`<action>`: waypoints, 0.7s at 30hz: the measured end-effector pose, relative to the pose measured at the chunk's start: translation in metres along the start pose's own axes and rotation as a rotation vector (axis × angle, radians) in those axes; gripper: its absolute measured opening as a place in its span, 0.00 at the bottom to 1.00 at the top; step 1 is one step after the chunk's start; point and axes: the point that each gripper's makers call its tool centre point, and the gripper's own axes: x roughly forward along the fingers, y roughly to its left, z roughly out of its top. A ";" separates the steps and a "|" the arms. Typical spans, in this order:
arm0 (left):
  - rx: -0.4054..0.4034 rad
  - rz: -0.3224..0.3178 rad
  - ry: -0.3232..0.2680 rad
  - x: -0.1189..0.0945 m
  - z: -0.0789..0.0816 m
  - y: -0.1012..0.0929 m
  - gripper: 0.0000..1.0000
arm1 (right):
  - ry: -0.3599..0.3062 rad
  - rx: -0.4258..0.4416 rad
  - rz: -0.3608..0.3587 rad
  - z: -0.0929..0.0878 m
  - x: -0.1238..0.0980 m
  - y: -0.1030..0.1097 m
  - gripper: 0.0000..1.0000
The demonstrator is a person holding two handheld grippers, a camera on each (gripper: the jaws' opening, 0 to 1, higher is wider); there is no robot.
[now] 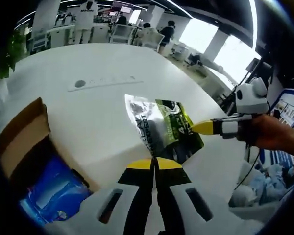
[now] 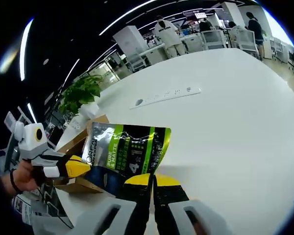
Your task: Operate the shoe box by opening the lid, removing the specified soft item, and placing it in the target area until the item is outside and the box remains undamaged.
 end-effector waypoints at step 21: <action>0.219 0.063 0.139 0.035 -0.008 0.027 0.01 | 0.045 0.023 -0.003 -0.003 0.037 -0.017 0.00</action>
